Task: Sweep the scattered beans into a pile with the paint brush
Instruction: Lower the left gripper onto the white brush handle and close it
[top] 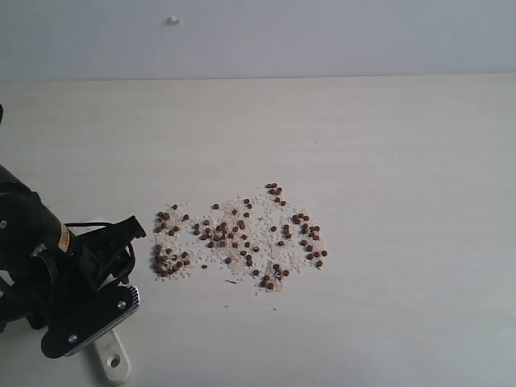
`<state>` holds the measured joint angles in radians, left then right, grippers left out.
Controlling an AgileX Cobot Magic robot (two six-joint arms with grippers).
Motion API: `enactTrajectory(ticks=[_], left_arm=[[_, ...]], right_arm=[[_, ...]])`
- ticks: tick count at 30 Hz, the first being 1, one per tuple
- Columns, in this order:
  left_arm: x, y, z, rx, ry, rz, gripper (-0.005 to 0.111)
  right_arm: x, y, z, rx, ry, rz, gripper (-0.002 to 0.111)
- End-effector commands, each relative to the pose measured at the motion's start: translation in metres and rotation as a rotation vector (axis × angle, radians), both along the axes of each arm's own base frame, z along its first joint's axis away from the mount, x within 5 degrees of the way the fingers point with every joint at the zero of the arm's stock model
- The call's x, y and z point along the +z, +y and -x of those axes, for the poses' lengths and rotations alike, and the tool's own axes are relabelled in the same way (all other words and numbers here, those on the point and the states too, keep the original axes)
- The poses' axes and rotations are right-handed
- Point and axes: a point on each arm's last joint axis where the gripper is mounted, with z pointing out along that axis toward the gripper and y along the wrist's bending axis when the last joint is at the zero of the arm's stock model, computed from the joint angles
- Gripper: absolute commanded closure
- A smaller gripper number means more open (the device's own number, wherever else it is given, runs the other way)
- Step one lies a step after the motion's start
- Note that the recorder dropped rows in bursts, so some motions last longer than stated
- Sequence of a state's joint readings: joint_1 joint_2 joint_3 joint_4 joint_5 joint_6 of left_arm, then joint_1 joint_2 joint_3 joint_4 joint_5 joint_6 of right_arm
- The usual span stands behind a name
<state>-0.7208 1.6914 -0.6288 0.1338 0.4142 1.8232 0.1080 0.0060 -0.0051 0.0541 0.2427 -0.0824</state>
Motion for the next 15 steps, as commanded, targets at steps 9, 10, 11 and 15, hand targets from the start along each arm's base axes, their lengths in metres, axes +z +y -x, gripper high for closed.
enactTrajectory(ticks=[9, 10, 11, 15], left_arm=[[-0.029, 0.011, 0.013, 0.013, 0.164, -0.129, 0.054], [-0.031, 0.011, 0.013, 0.013, 0.170, -0.135, 0.054], [-0.032, 0.012, 0.013, 0.013, 0.175, -0.140, 0.054], [-0.035, 0.012, 0.014, 0.019, 0.184, -0.147, 0.054]], right_arm=[[-0.001, 0.000, 0.000, -0.004, -0.011, 0.000, 0.108], [-0.001, 0.000, 0.000, -0.004, -0.011, 0.000, 0.108], [-0.001, 0.000, 0.000, -0.004, -0.011, 0.000, 0.108], [-0.001, 0.000, 0.000, -0.004, -0.011, 0.000, 0.108]])
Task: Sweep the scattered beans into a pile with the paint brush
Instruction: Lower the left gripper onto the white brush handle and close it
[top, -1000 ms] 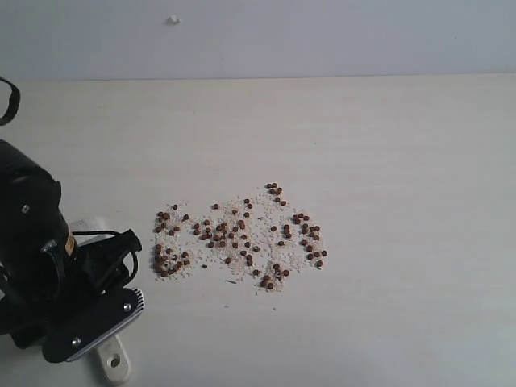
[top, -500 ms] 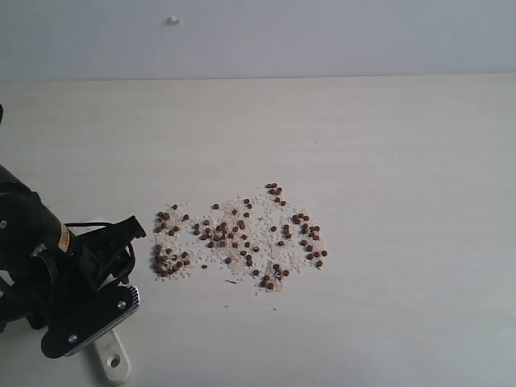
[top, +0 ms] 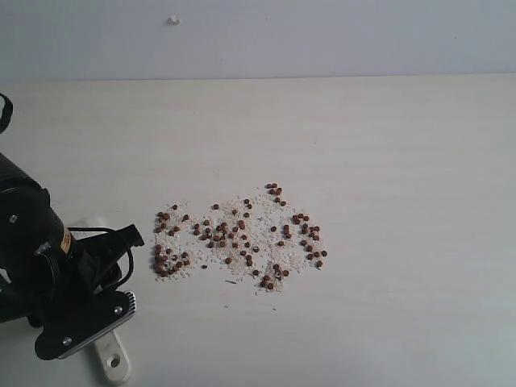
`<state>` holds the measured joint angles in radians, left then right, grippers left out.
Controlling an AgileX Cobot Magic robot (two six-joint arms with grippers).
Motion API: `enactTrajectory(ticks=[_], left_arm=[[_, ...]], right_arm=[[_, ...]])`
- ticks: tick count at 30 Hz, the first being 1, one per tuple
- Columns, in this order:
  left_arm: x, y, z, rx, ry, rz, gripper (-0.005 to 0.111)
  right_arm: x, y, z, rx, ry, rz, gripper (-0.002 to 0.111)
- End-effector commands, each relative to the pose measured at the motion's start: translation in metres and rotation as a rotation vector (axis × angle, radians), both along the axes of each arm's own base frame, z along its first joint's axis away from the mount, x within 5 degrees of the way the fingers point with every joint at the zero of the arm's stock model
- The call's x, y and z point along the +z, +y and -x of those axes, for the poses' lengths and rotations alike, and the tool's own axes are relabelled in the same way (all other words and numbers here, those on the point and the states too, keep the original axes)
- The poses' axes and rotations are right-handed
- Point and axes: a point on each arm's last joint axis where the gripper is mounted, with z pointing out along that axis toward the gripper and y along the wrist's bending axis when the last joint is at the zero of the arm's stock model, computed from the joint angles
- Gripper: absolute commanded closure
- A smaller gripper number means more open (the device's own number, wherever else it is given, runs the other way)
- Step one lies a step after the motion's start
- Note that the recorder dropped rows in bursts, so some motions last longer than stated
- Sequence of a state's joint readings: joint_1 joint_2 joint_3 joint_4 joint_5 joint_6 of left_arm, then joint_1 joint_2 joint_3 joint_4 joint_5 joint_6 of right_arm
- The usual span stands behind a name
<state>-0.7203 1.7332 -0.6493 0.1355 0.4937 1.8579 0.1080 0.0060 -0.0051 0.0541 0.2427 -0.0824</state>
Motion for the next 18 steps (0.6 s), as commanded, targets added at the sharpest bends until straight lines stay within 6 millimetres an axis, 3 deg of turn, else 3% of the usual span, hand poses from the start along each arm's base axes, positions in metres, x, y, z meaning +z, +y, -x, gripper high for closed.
enactTrajectory(ticks=[1, 4, 6, 11, 15, 18], left_arm=[[-0.028, 0.010, 0.013, 0.052, 0.117, -0.075, 0.054], [-0.027, 0.011, 0.015, 0.073, 0.131, -0.089, 0.058], [-0.027, 0.012, 0.015, 0.121, 0.130, -0.088, 0.067], [-0.028, 0.010, 0.014, 0.272, 0.115, -0.067, 0.104], [-0.023, 0.008, 0.012, 0.320, 0.093, -0.038, 0.107], [-0.008, 0.002, 0.006, 0.394, 0.053, 0.016, 0.107]], right_arm=[[-0.001, 0.000, 0.000, -0.004, -0.011, 0.000, 0.108], [-0.001, 0.000, 0.000, -0.004, -0.011, 0.000, 0.108], [-0.001, 0.000, 0.000, -0.004, -0.011, 0.000, 0.108], [-0.001, 0.000, 0.000, -0.004, -0.011, 0.000, 0.108], [0.000, 0.000, 0.000, -0.005, -0.016, -0.001, 0.108], [0.001, 0.000, 0.000, -0.005, -0.030, -0.002, 0.108]])
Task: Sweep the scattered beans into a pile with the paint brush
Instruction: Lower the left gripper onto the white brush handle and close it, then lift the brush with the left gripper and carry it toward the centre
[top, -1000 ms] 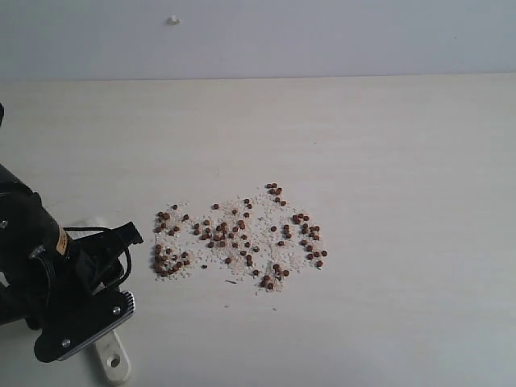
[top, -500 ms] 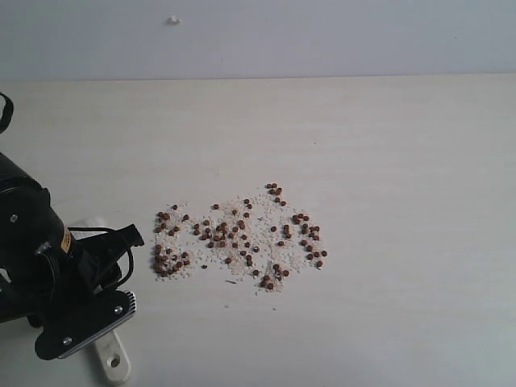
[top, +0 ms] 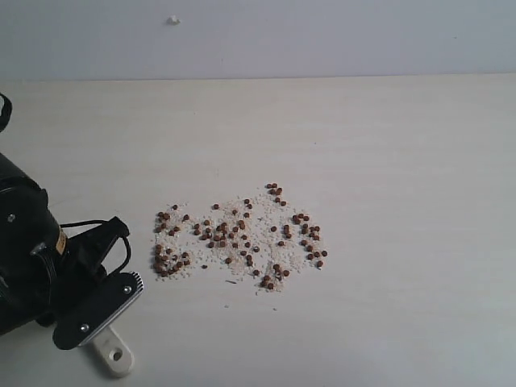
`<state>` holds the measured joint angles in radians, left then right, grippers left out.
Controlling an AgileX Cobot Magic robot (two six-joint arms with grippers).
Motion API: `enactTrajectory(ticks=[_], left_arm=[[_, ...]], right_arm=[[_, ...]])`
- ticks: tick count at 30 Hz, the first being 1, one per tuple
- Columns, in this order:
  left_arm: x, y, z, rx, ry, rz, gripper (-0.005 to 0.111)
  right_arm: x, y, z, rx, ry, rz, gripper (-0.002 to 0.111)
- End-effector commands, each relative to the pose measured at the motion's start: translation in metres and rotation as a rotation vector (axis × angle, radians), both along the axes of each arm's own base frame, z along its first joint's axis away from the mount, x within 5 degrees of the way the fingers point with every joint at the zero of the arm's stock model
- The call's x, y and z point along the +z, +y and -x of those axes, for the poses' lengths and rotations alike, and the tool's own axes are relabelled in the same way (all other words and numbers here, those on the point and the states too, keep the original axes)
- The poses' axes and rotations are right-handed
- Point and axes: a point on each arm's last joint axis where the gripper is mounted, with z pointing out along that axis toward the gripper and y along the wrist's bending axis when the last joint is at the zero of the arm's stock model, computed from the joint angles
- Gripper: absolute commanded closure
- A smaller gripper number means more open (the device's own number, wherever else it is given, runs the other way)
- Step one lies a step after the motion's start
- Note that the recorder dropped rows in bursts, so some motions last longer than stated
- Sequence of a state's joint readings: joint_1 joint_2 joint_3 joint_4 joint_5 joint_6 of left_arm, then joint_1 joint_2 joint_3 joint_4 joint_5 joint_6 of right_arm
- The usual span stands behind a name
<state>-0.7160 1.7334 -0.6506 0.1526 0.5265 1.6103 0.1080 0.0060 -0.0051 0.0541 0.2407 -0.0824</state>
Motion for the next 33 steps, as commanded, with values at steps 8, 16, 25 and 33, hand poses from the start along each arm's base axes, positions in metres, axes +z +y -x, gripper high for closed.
enactTrajectory(ticks=[8, 16, 25, 33], left_arm=[[0.070, -0.011, -0.009, 0.325, -0.061, 0.124, 0.107], [0.095, -0.012, -0.011, 0.408, -0.118, 0.205, 0.107], [0.121, -0.022, -0.037, 0.778, -0.195, 0.434, 0.107], [0.155, -0.030, -0.070, 1.161, -0.181, 0.875, 0.107]], right_arm=[[0.001, 0.000, 0.000, -0.005, -0.028, -0.003, 0.108], [0.001, 0.000, 0.000, -0.005, -0.028, -0.003, 0.108], [0.001, 0.000, 0.000, -0.005, -0.028, -0.005, 0.108], [0.001, 0.000, 0.000, -0.005, -0.028, -0.005, 0.108]])
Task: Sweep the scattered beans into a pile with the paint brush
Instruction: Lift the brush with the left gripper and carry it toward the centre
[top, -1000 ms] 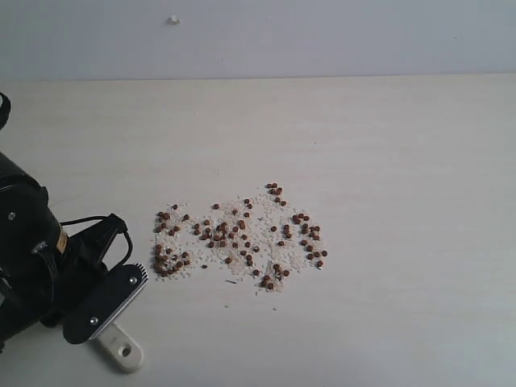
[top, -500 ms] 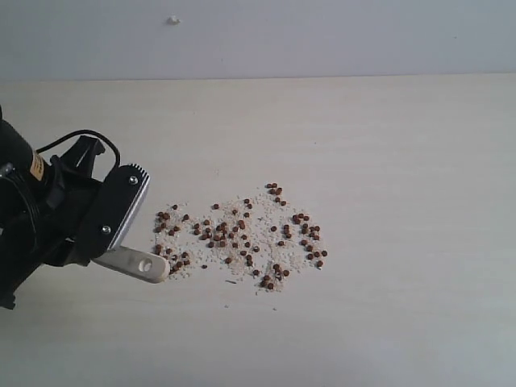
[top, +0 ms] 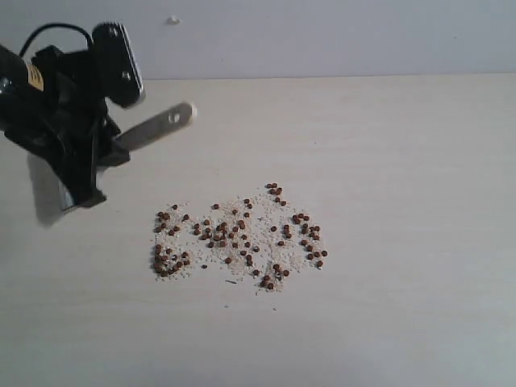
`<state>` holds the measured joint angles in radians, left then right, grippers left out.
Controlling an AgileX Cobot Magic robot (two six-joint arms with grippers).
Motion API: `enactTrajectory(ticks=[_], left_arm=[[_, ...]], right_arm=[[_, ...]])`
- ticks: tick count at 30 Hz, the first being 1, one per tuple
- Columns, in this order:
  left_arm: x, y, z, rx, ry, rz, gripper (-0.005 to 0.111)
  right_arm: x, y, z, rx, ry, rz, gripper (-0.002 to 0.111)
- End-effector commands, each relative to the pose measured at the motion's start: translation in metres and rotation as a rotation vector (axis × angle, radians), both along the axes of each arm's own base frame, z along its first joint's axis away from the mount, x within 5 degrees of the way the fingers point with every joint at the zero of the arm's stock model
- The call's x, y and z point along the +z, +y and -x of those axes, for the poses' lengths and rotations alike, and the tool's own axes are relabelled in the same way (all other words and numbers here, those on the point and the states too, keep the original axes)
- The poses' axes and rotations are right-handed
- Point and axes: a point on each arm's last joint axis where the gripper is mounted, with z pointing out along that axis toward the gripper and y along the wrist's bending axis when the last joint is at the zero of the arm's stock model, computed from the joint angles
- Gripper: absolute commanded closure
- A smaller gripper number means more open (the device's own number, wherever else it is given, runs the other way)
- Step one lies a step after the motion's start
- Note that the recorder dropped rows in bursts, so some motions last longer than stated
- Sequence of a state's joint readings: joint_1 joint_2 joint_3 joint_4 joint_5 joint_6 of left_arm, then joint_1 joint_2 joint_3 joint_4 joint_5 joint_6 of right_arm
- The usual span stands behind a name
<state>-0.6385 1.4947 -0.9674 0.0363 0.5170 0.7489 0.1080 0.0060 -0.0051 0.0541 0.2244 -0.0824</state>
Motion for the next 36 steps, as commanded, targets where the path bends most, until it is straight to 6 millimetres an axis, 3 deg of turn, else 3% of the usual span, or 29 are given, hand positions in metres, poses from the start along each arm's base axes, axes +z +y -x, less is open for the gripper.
enactTrajectory(ticks=[1, 5, 9, 18, 24, 26, 29, 33, 34, 36], left_arm=[[0.018, -0.006, -0.014, 0.189, -0.051, 0.283, 0.107], [0.026, -0.010, -0.019, 0.306, -0.055, 0.468, 0.107], [0.035, -0.013, -0.024, 0.394, -0.071, 0.629, 0.107], [0.045, -0.014, -0.032, 0.481, -0.119, 0.815, 0.107], [0.035, -0.010, -0.031, 0.495, -0.164, 0.838, 0.107], [0.029, -0.007, -0.029, 0.499, -0.188, 0.847, 0.107], [0.023, -0.003, -0.027, 0.489, -0.239, 0.856, 0.107], [0.017, 0.000, -0.023, 0.463, -0.306, 0.878, 0.107], [0.014, -0.001, -0.019, 0.423, -0.315, 0.880, 0.107], [0.010, -0.006, -0.013, 0.373, -0.314, 0.880, 0.107]], right_arm=[[0.000, 0.000, 0.000, -0.004, -0.011, -0.003, 0.108], [0.002, -0.001, 0.000, -0.003, -0.044, 0.058, 0.108], [0.017, -0.001, -0.001, -0.011, -0.217, 0.085, 0.108], [0.037, -0.003, 0.003, -0.018, -0.416, -0.160, 0.108], [0.044, -0.005, 0.005, 0.021, -0.445, -0.600, 0.108], [0.045, -0.003, 0.006, 0.042, -0.443, -0.628, 0.108], [0.047, 0.005, 0.008, 0.119, -0.469, -0.488, 0.102], [0.061, 0.021, 0.002, 0.295, -0.446, -0.469, 0.084], [0.069, 0.027, -0.007, 0.342, -0.413, -0.406, 0.076], [0.077, 0.030, -0.023, 0.338, -0.345, -0.400, 0.071]])
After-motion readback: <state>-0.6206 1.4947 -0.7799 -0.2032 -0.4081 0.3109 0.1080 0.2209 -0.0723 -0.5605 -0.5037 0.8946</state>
